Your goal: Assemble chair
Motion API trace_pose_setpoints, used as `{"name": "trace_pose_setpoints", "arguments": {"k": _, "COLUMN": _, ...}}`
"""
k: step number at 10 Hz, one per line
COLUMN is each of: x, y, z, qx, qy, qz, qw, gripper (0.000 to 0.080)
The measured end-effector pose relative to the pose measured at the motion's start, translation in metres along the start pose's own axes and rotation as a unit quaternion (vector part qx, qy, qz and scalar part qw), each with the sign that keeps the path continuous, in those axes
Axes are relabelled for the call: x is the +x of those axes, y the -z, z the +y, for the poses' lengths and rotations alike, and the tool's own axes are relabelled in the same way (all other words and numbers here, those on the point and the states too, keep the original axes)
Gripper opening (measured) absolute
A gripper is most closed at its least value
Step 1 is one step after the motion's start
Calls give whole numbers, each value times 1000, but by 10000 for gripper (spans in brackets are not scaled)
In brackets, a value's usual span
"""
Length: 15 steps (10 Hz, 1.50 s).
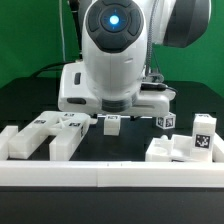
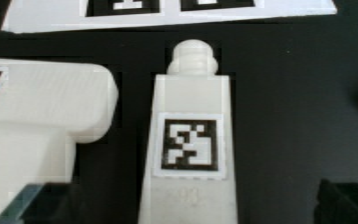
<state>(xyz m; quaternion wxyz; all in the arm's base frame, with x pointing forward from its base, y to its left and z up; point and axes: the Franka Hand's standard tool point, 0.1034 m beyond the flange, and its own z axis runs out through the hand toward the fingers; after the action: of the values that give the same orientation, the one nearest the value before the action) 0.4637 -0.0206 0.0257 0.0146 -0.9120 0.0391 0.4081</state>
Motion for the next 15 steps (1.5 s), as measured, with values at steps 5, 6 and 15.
{"name": "trace_pose_setpoints", "arguments": {"k": 5, "x": 3, "y": -10, "z": 1, "qx": -1, "qy": 4, "qz": 6, "qw": 1000, "gripper": 649}}
{"name": "trace_pose_setpoints", "arguments": {"k": 6, "x": 4, "y": -11, "z": 1, "qx": -1, "qy": 4, "qz": 5, "qw": 1000, "gripper": 649}}
{"name": "trace_pose_setpoints", "arguments": {"k": 15, "x": 5, "y": -17, "z": 2, "qx": -2, "qy": 3, "qz": 1, "qw": 1000, "gripper": 288}}
